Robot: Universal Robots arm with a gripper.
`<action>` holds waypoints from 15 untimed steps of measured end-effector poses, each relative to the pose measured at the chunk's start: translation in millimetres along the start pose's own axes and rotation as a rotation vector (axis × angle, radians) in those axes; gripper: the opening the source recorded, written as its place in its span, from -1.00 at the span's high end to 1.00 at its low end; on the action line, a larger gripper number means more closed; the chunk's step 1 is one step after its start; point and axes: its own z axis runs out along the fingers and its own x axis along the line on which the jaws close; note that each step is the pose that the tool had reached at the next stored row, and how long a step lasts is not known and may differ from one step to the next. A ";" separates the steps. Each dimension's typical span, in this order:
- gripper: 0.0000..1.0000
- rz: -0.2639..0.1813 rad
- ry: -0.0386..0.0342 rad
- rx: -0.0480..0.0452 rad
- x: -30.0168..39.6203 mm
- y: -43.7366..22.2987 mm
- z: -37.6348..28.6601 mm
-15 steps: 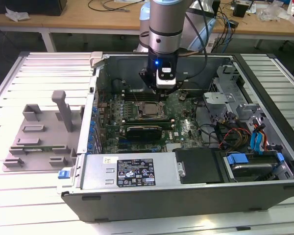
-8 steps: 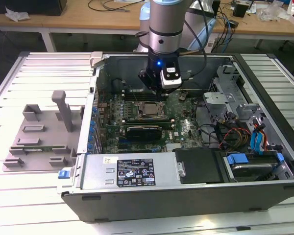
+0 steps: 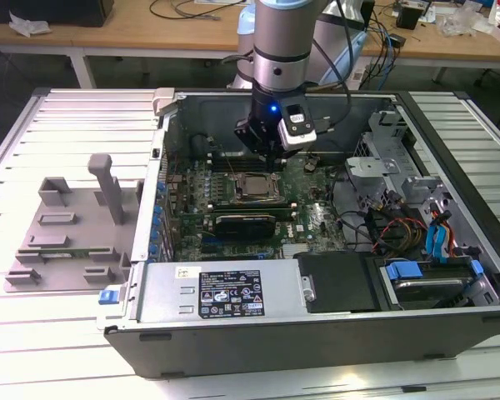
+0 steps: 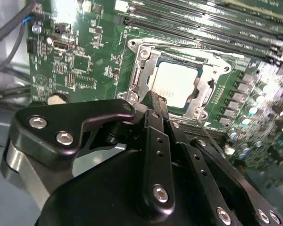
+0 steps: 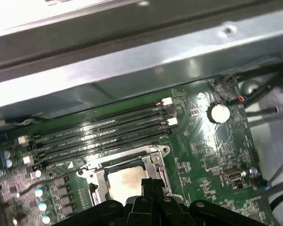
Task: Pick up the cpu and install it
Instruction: 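Close the cpu cover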
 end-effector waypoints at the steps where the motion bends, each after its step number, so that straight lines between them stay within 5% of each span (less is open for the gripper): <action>1: 0.79 -0.019 0.0003 -0.0005 0.0 0.0 0.0; 7: 0.79 -0.171 0.0031 -0.0041 0.0 0.0 0.0; 13: 0.79 -0.400 0.0074 -0.0098 0.0 0.0 0.0; 15: 0.79 -0.443 0.0081 -0.0108 0.0 0.0 0.0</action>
